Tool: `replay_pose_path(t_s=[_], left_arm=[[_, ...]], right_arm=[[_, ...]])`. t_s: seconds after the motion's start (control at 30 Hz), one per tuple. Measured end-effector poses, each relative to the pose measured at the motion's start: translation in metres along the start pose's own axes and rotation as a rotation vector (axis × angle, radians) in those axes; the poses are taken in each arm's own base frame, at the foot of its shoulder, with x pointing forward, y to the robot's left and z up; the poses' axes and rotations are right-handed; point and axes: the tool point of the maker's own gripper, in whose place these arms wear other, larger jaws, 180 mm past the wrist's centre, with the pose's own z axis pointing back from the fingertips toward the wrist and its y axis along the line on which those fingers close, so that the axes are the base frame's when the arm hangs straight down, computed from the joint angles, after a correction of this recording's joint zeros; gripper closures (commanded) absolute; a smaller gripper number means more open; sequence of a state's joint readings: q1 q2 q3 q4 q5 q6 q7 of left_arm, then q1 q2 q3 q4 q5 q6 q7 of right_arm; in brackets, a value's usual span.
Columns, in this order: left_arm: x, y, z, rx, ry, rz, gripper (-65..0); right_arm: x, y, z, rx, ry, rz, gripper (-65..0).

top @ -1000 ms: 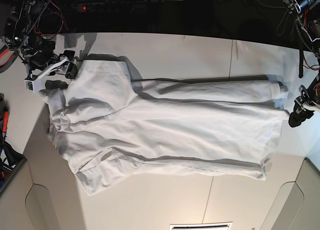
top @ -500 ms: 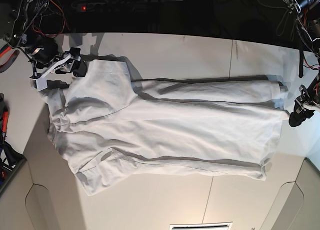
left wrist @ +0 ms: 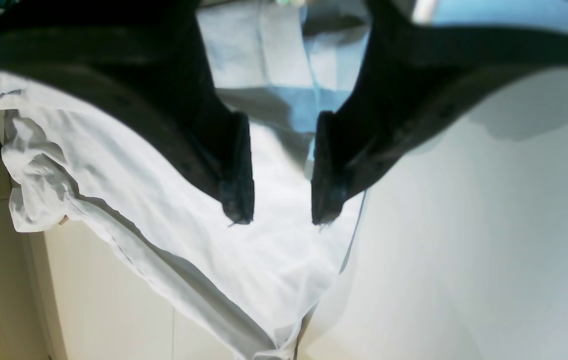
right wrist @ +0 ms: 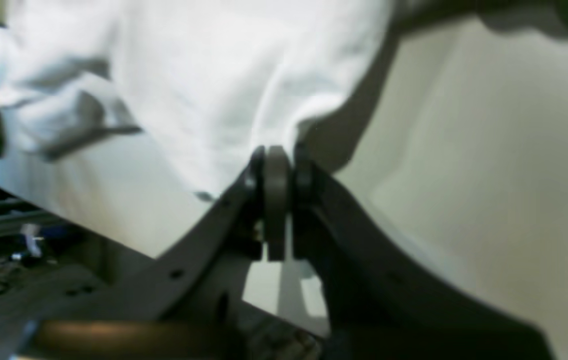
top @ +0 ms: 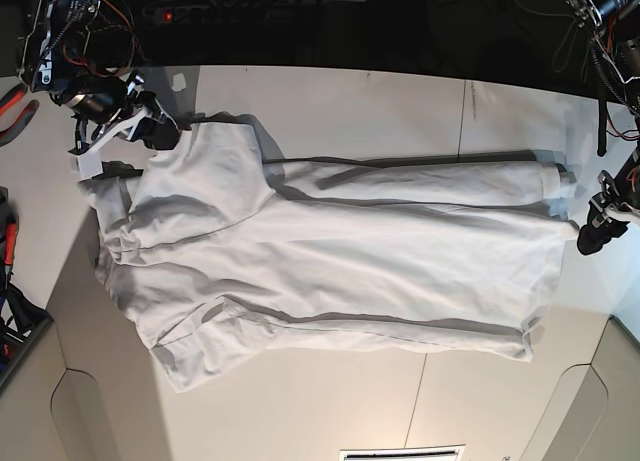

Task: Layout the t-shirt on the table in an organized manner, then fold the t-shirt properly
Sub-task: 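Grasp the hem corner with the right gripper and lift it, then fold the hem corner with the right gripper across the shirt body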

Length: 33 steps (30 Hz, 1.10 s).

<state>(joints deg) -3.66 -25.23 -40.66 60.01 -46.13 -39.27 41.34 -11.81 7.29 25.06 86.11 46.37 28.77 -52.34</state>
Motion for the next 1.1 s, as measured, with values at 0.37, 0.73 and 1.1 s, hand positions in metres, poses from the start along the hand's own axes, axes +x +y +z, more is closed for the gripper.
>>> replay_pose_path(t_s=[0.37, 0.73, 1.1], left_arm=[[0.000, 0.000, 0.000, 0.000, 0.000, 0.000, -23.0], [0.000, 0.000, 0.000, 0.000, 0.000, 0.000, -23.0], [0.000, 0.000, 0.000, 0.000, 0.003, 0.000, -23.0]], right_arm=[[0.076, 0.067, -0.035, 0.145, -0.109, 0.148, 0.0], [0.126, 0.112, -0.073, 0.029, -0.173, 0.447, -0.7], [0.170, 0.145, -0.076, 0.024, -0.266, 0.485, -27.4]])
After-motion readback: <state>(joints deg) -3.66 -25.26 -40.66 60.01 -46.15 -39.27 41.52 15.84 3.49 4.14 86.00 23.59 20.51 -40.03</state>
